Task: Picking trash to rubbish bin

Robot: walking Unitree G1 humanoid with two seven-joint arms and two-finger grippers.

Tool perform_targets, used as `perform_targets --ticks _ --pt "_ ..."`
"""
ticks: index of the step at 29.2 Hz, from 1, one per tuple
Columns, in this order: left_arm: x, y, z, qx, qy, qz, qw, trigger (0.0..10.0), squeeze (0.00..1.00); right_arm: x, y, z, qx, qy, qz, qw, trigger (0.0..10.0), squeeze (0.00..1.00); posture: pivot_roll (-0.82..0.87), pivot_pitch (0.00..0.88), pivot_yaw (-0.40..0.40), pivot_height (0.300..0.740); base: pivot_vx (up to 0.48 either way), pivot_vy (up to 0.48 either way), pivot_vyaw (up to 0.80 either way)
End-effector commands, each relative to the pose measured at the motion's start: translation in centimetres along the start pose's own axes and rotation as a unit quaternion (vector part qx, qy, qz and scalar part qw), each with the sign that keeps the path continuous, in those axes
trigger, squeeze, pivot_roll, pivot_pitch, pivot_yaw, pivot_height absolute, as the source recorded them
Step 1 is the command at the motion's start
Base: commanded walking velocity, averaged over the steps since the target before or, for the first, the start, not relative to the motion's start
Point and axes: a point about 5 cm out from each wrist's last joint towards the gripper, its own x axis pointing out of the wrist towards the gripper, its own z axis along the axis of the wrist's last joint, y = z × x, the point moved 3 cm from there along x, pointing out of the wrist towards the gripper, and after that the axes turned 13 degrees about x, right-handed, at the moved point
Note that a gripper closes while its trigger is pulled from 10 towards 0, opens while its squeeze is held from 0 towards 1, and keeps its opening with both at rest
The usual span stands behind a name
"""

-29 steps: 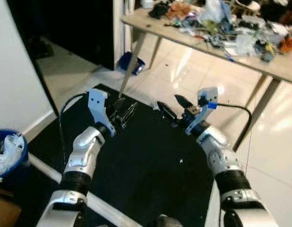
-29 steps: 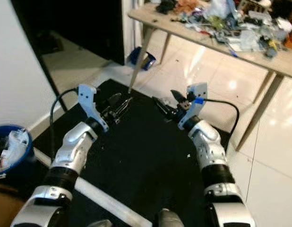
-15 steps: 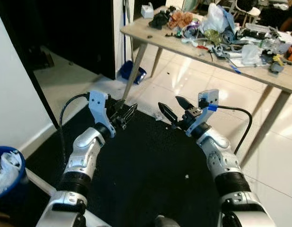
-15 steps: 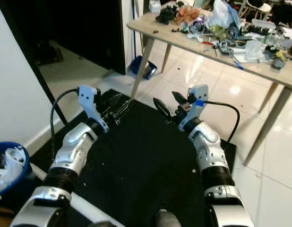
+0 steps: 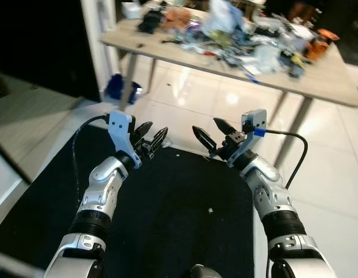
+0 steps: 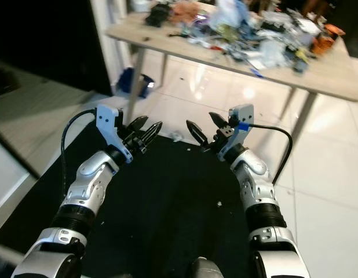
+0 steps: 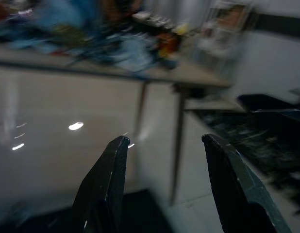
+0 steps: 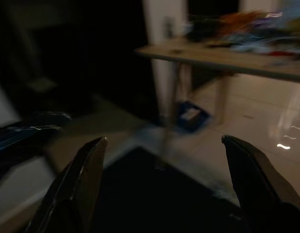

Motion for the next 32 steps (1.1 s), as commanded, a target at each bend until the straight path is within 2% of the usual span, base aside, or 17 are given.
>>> perform_targets --ticks 1,5,29,32 --pt "-0.18 0.18 -0.05 0.004 0.002 0.000 1.000 10.0 0.00 0.30 0.45 -0.01 -0.001 -0.001 0.008 1.000 10.0 0.00 -0.05 0.000 -0.063 0.740 0.330 0.000 -0.80" --pt "-0.16 0.20 0.00 0.004 0.001 0.000 1.000 10.0 0.00 0.32 0.47 0.06 0.001 -0.002 0.008 1.000 10.0 0.00 -0.05 0.000 -0.063 0.740 0.332 0.000 -0.63" --pt "-0.16 0.19 0.03 0.004 0.000 -0.001 1.000 10.0 0.00 0.23 0.38 0.13 0.005 -0.003 0.008 1.000 10.0 0.00 -0.06 0.000 -0.061 0.740 0.330 0.000 0.00" --pt "-0.16 0.18 0.02 0.004 0.000 -0.001 1.000 10.0 0.00 0.22 0.37 0.11 0.004 -0.003 0.008 1.000 10.0 0.00 -0.06 0.000 -0.061 0.740 0.330 0.000 -0.51"
